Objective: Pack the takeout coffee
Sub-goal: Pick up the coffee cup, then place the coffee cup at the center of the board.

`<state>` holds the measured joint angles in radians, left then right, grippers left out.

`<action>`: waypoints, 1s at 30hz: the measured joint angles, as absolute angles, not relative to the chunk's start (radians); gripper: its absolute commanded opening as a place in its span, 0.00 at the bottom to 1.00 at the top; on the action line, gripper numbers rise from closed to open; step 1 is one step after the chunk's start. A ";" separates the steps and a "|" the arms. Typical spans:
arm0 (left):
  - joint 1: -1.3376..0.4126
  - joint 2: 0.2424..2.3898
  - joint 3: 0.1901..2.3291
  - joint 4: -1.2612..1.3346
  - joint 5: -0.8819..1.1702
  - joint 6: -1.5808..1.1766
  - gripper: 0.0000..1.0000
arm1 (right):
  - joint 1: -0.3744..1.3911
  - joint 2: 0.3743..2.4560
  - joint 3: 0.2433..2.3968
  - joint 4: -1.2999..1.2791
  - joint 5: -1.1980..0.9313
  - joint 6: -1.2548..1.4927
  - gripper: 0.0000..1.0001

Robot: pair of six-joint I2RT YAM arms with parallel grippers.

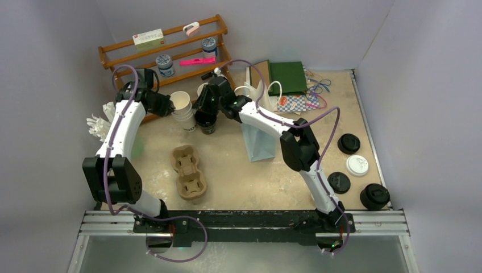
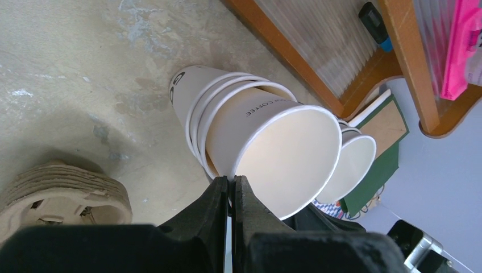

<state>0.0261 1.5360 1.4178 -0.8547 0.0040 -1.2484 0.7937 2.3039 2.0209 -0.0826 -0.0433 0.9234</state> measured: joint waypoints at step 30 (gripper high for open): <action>-0.145 1.251 1.532 -0.967 -0.066 -1.092 0.00 | 0.857 1.940 2.207 -0.375 0.031 0.726 0.49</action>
<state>-0.1448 1.2514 1.5322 -0.9668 -0.0658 -1.0924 0.8566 1.9396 2.2070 -0.3748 0.0311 0.7261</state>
